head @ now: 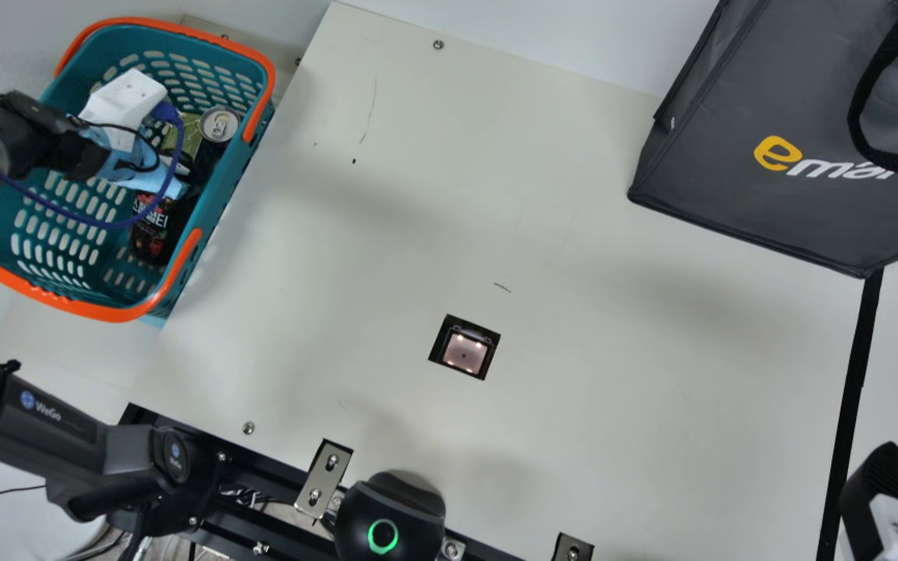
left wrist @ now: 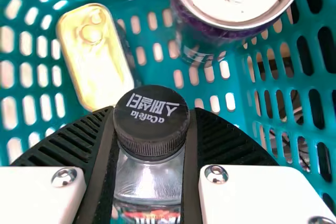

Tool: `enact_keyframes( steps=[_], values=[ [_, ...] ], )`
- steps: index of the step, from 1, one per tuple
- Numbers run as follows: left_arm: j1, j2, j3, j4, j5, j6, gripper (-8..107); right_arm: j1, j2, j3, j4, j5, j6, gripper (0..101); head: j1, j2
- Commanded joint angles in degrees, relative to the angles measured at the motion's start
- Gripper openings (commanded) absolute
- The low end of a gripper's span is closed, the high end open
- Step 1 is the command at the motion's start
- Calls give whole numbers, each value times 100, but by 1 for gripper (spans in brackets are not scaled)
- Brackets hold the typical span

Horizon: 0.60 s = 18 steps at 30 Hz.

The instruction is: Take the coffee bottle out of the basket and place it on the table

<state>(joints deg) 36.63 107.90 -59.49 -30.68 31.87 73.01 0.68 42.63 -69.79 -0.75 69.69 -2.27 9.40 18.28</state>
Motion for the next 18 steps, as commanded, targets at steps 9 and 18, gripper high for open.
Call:
enact_keyframes(
  steps=[9, 18],
  values=[
    [195, -548, 47, 70, 346, -609, 10, 0, 0, 0, 0, 0, 0, 91, -148, 14],
    [333, -1124, 91, 106, 770, -1130, 10, 0, 0, 0, 0, 0, 0, 91, -148, 14]
  ],
)
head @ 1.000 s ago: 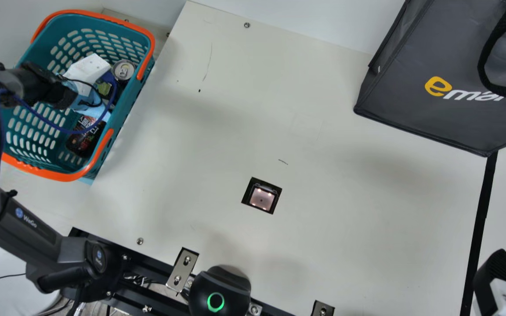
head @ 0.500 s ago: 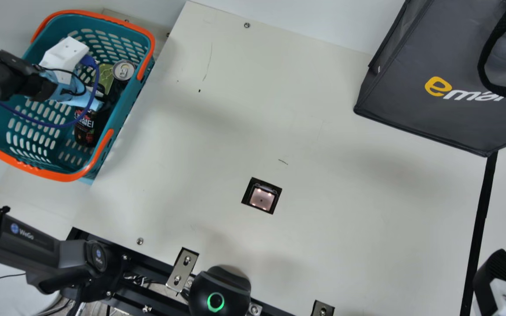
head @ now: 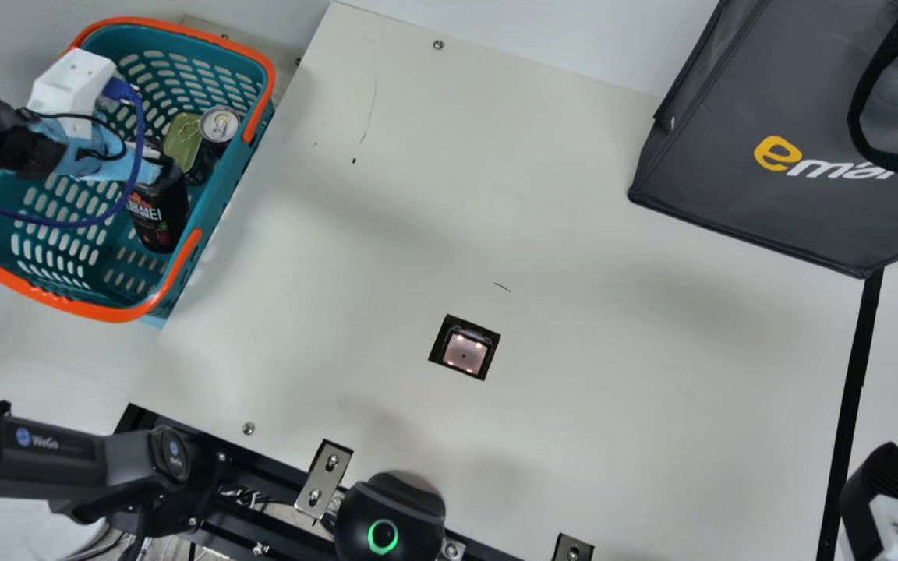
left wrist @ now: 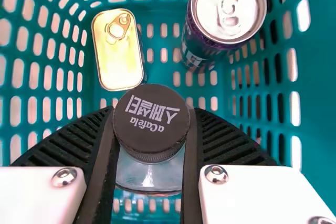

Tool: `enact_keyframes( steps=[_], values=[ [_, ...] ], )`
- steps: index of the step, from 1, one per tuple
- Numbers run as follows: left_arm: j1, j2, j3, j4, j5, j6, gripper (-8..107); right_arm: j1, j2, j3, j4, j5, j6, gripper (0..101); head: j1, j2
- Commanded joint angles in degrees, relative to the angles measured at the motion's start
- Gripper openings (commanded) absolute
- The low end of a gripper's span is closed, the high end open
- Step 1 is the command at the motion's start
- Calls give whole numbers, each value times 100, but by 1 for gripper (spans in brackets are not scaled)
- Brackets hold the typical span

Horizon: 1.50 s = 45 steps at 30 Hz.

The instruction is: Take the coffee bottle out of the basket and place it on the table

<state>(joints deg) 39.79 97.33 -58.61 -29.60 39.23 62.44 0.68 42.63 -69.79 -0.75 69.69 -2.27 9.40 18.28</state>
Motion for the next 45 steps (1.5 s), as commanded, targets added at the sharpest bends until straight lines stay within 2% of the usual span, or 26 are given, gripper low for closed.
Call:
enact_keyframes(
  steps=[1, 27, 45],
  values=[
    [36, -130, -2, -3, 78, -130, 10, 0, 0, 0, 0, 0, 0, 91, -148, 14],
    [519, -1462, -566, -161, 1163, -688, 10, 0, 0, 0, 0, 0, 0, 91, -148, 14],
    [142, -2230, -1136, -33, 1690, -1516, 10, 0, 0, 0, 0, 0, 0, 91, -148, 14]
  ],
)
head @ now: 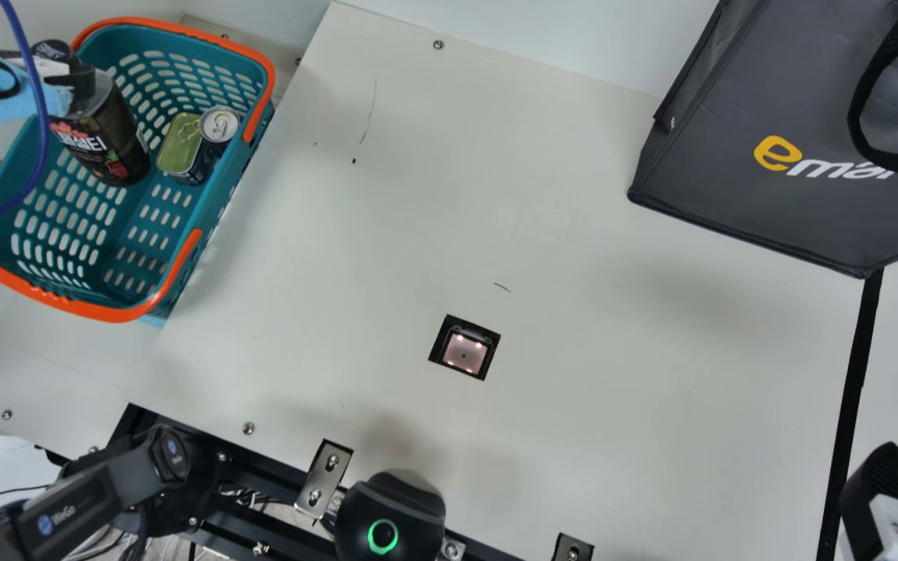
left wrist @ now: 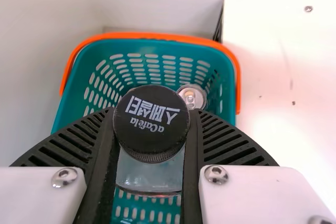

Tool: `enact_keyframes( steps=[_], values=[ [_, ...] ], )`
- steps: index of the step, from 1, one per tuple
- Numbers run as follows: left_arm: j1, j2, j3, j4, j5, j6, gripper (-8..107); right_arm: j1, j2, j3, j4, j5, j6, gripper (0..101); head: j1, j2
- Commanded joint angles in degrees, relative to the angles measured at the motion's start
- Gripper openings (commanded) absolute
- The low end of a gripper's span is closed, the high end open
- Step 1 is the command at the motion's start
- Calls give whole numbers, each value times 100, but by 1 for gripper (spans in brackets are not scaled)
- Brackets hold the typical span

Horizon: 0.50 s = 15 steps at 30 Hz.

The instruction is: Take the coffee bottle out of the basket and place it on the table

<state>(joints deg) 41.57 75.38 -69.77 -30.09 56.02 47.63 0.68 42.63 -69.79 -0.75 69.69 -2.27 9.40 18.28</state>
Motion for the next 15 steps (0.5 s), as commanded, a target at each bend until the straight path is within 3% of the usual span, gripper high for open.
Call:
enact_keyframes(
  steps=[1, 15],
  values=[
    [-77, -74, -36, 29, 26, -77, 10, 0, 0, 0, 0, 0, 0, 91, -148, 14],
    [-939, -518, -166, 289, 105, -748, 10, 0, 0, 0, 0, 0, 0, 91, -148, 14]
  ],
)
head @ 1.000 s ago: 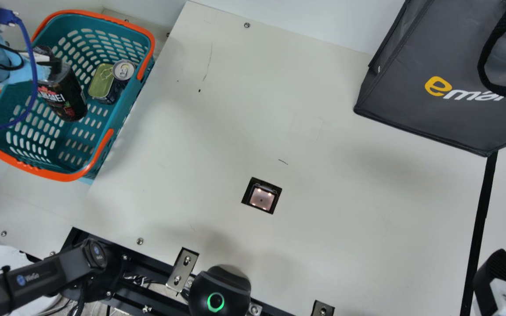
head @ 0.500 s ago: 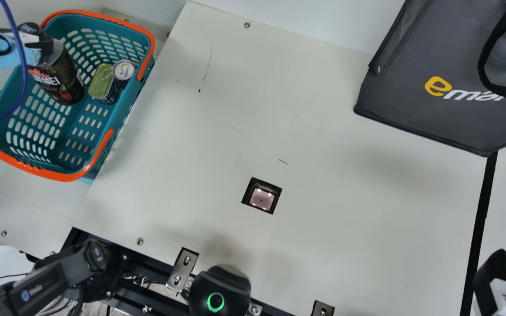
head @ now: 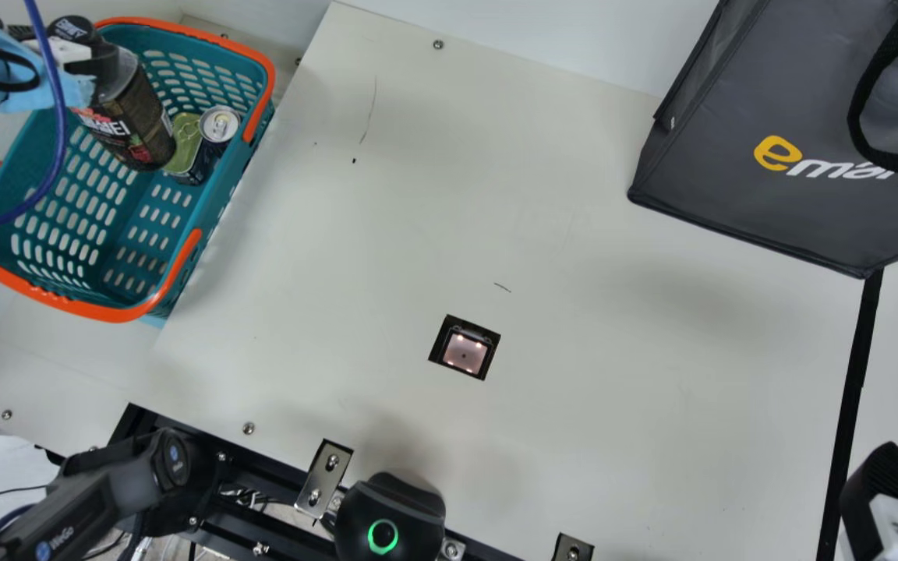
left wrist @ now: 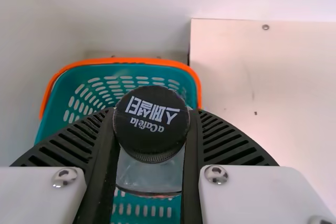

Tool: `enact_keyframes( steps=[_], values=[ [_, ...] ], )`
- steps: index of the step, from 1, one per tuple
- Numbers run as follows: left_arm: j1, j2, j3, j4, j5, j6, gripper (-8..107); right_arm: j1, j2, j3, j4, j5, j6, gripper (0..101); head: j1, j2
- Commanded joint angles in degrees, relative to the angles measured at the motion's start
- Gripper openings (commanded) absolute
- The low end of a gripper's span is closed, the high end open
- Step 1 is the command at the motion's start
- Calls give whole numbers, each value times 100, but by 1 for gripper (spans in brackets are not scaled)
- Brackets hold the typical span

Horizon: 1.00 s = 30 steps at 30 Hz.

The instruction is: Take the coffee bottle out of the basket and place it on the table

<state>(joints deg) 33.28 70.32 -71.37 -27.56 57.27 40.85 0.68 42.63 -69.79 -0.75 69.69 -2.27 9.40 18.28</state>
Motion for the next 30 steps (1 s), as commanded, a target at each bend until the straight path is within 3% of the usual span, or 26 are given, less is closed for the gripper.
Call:
enact_keyframes(
  steps=[1, 30],
  values=[
    [-182, -38, -2, 60, -28, -116, 10, 0, 0, 0, 0, 0, 0, 91, -148, 14],
    [-2315, -872, 979, 1006, -737, -1604, 10, 0, 0, 0, 0, 0, 0, 91, -148, 14]
  ],
)
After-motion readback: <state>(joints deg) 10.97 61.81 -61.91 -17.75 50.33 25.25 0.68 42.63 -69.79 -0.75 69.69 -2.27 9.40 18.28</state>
